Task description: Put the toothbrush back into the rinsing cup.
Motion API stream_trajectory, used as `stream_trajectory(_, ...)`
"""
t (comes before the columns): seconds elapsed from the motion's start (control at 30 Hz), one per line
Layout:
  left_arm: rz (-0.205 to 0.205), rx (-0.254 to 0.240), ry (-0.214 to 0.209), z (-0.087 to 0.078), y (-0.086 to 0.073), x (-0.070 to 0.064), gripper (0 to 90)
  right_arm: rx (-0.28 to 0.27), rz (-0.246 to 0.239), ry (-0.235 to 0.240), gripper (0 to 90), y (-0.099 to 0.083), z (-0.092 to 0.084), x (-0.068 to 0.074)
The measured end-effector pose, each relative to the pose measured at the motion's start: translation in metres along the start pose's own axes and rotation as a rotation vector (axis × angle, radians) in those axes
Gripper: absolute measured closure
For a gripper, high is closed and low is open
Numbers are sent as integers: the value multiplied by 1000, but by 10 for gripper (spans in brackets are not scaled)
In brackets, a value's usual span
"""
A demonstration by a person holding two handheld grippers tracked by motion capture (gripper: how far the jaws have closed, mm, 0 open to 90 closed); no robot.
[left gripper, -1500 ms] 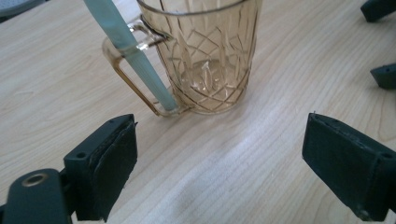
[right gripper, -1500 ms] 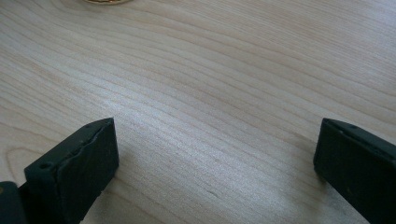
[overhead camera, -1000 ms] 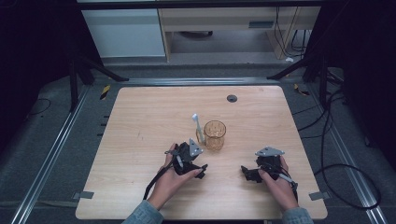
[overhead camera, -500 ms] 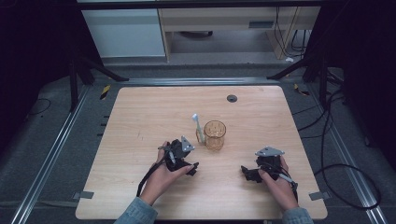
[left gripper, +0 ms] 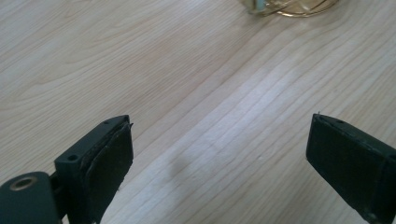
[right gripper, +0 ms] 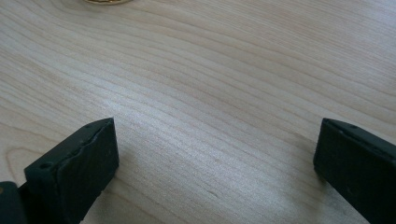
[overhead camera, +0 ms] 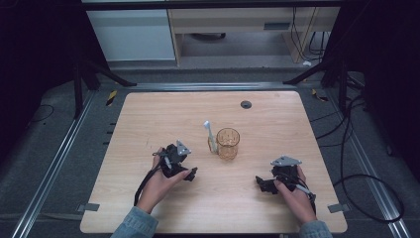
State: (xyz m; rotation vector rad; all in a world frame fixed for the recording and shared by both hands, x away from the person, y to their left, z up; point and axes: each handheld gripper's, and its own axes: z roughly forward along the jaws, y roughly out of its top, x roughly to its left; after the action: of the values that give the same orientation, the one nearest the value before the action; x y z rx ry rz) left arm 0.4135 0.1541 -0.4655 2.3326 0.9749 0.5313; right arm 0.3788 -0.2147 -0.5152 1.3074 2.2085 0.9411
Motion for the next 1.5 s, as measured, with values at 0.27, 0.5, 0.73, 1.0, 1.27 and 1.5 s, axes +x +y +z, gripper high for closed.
stream_trajectory(0.27, -53, 7, 28, -9, -11, 25, 67, 0, 1, 0, 4, 0, 0, 0)
stream_trajectory(0.5, -96, 14, 62, -17, -19, 45, 67, 0, 0, 1, 3, 0, 0, 0)
stream_trajectory(0.73, -143, 31, 83, -18, -31, 64, 65, 0, 1, 1, 3, 0, 0, 0)
stream_trajectory(1.0, -183, 46, 97, -18, -43, 80, 64, -1, 0, 1, 4, 0, 0, 0)
stream_trajectory(1.27, -249, 27, 143, -21, -58, 101, 64, -1, 1, 1, 4, 0, 0, 0)
stream_trajectory(1.5, -316, -52, 156, -16, -73, 116, 59, -1, 2, 2, 4, 0, 0, 0)
